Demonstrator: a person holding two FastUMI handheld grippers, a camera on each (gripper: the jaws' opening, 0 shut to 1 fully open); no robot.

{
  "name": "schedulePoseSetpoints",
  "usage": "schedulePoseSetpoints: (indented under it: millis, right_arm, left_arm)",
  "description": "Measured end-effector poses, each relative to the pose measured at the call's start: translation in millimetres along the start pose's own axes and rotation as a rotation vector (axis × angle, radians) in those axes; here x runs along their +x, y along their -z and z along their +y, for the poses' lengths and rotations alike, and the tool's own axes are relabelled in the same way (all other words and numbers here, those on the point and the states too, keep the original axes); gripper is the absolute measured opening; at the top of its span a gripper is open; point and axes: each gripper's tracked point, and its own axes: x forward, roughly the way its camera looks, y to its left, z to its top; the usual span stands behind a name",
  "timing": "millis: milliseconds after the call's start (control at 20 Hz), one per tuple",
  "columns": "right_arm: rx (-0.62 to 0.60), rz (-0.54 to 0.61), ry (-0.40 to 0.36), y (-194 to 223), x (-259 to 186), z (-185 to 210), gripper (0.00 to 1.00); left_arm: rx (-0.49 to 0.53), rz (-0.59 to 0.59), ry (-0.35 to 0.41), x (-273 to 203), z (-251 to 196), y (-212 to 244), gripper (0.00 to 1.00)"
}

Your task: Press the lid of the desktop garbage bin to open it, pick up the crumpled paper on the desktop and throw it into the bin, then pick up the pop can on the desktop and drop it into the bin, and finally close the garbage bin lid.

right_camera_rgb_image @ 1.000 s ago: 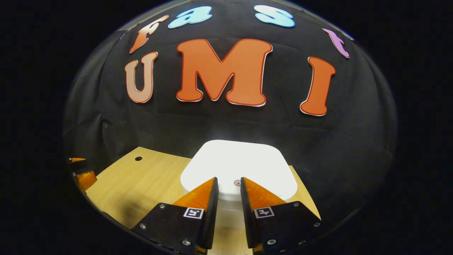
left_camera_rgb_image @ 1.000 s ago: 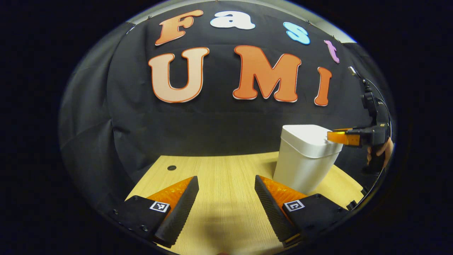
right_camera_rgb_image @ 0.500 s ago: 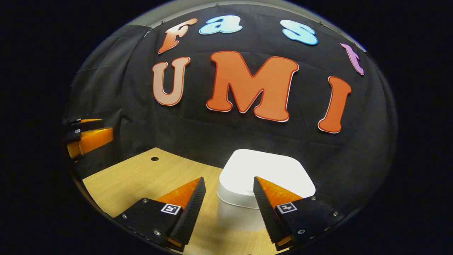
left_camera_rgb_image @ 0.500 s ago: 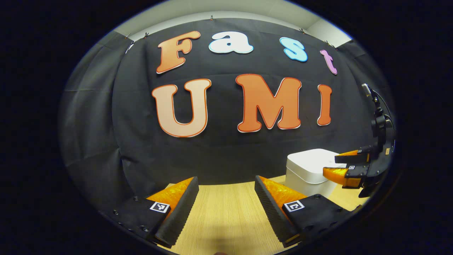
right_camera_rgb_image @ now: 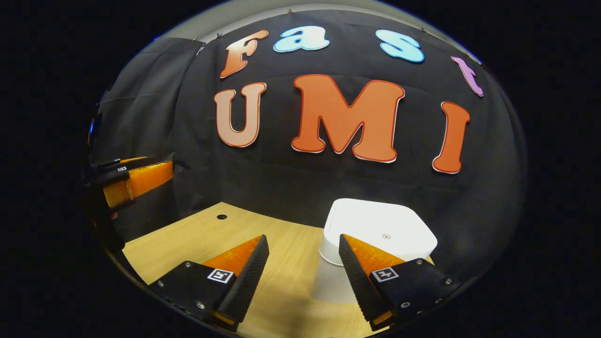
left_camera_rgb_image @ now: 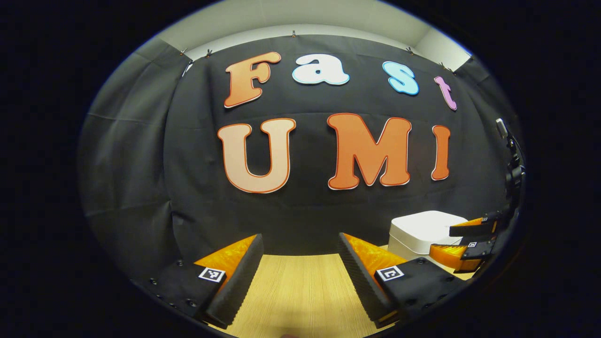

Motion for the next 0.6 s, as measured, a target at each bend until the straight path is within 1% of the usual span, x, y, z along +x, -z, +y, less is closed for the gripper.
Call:
schedulePoseSetpoints:
  millis: [400,600]
  right_arm:
    - [0.031,-0.001,0.001,0.7,-3.0,7.6,0.92]
    - [0.026,-0.004,0.005,0.2,-3.2,12.2,0.92]
  left_arm:
    - [0.016,-0.015,0.001,-4.7,1.1,1.3,1.00]
    - [0.022,-0.022,-0.005,-6.3,3.6,1.7,1.00]
